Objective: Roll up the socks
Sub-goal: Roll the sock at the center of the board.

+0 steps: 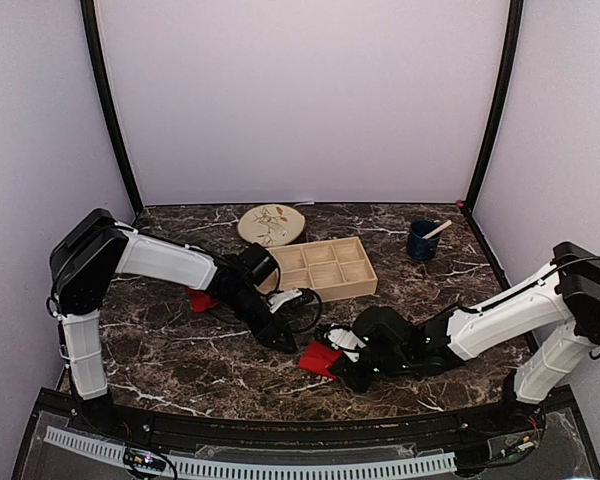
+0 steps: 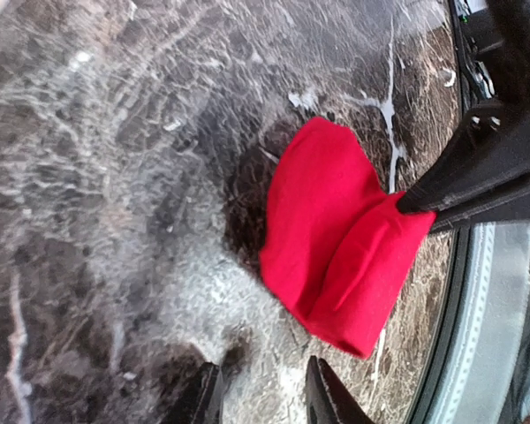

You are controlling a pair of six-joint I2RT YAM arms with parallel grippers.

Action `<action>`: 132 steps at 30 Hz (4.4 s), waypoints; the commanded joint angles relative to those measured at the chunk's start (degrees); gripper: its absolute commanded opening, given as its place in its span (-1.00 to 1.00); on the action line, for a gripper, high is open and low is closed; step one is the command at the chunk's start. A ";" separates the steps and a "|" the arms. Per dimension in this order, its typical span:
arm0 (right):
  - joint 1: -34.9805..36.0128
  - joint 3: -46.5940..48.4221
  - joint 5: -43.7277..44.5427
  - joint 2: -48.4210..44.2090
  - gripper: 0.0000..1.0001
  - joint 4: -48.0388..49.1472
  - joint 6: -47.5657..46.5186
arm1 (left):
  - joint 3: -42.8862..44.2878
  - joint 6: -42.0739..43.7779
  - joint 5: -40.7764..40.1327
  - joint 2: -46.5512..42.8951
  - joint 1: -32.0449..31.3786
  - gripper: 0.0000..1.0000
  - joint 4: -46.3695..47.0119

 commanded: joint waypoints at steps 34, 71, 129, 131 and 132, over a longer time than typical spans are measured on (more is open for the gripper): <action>-18.04 4.29 -44.62 11.84 -1.00 -0.38 10.09 | -12.37 8.13 -14.02 -14.27 -9.79 -0.05 15.67; -18.11 10.37 -46.64 16.47 -1.00 -6.22 7.01 | -9.58 13.31 -15.03 -8.96 -13.08 -0.18 9.81; -20.66 -2.21 -23.52 2.36 -0.42 1.36 9.34 | -1.97 8.51 2.51 1.91 -5.17 -1.00 -2.97; -18.78 -2.26 -19.40 -1.15 -0.42 0.60 7.49 | -1.16 8.79 3.22 2.86 -4.85 -1.00 -4.11; -17.63 -2.20 -17.27 -1.85 -0.42 0.10 6.46 | -0.87 8.87 3.51 3.01 -4.70 -1.00 -4.54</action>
